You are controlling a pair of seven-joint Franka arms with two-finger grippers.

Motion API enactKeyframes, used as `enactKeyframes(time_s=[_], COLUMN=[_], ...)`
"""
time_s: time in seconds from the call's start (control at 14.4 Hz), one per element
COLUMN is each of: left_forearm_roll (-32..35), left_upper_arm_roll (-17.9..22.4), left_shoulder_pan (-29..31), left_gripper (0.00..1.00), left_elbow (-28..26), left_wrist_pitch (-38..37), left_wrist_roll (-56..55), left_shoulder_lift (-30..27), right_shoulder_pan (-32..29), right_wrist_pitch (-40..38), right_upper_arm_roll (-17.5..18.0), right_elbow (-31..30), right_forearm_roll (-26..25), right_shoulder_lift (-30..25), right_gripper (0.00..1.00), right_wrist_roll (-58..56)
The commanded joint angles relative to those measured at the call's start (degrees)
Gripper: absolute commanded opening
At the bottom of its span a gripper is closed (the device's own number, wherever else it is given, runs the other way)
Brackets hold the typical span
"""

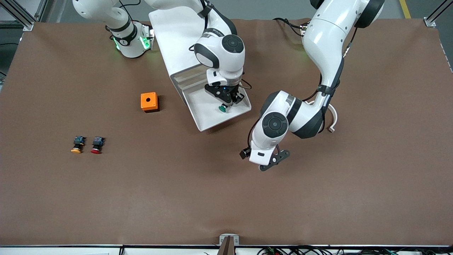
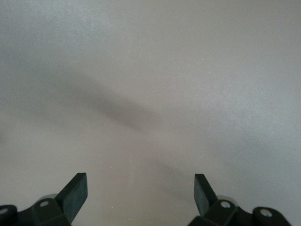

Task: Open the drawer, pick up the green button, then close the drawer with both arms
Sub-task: 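Grasp the green button with the right gripper and lift it, then carry the green button beside the red button while the left gripper pushes drawer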

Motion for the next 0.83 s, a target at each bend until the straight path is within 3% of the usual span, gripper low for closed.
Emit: enactKeyframes(time_s=[0.0,0.14,0.42,0.76], left_forearm_roll=[1.5,1.4,1.5,0.8], left_upper_arm_roll=[-0.1,-0.1,-0.2,-0.6], left_shoulder_pan=[0.3,0.1,-0.8,-4.3], left_gripper=[1.00,1.00,1.00,1.00], left_elbow=[-1.2,-1.1,-1.2,-1.7], left_wrist_pitch=[0.8,0.5,0.4,0.4], left_wrist_roll=[-0.9,-1.2,-0.9,-0.6], left_shoulder_lift=[-1.2,-1.3,-1.1,0.1], right_shoulder_pan=[-4.5,-8.0,-17.8,-29.2], right_wrist_pitch=[-3.0,-5.2,-10.6,-7.3], right_upper_arm_roll=[0.7,0.3,0.2,0.1], right_elbow=[1.3,1.2,0.2,-6.5], right_forearm_roll=[-0.1,3.8,4.3,4.2], right_shoulder_lift=[-2.9,-6.0,-9.7,-11.6], right_gripper=[0.00,0.00,0.00,0.00], right_wrist_roll=[-4.8,-14.3,-34.3,-52.4])
